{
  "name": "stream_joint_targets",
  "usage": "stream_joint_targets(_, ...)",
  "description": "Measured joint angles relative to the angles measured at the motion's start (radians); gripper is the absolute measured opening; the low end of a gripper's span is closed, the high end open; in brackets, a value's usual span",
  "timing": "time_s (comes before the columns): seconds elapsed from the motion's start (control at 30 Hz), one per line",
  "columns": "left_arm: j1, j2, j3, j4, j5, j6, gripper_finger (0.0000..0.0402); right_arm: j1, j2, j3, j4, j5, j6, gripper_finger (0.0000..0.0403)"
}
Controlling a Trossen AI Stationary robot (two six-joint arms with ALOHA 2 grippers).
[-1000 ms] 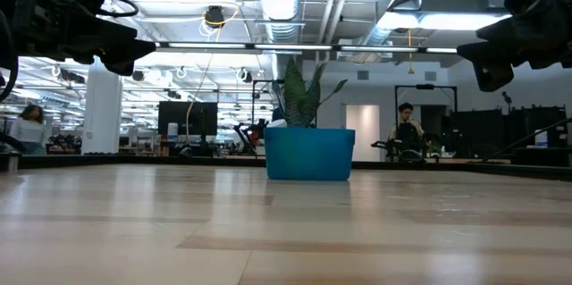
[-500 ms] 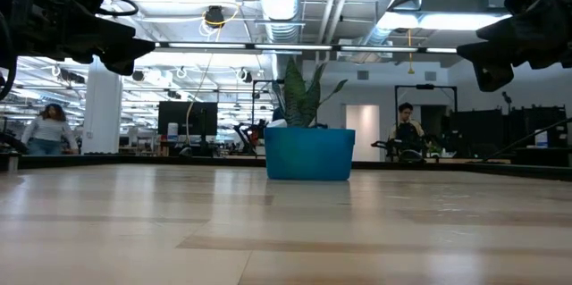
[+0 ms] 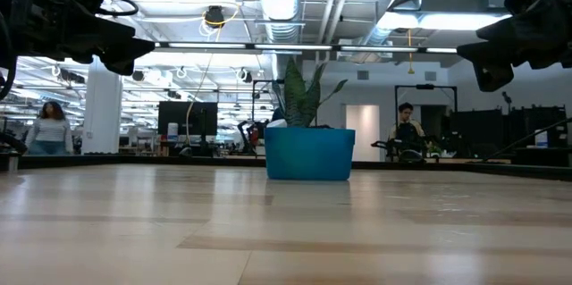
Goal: Pick and place pill bottles into a basket
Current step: Return to Home Position
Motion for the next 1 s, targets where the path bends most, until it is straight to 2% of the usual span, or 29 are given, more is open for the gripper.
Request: stream_joint_targets(1.0, 0.000, 0.000, 0.000, 0.000, 0.000, 0.000, 0.0213, 0.000, 0.000, 0.000, 0.000, 0.000, 0.000, 0.0166)
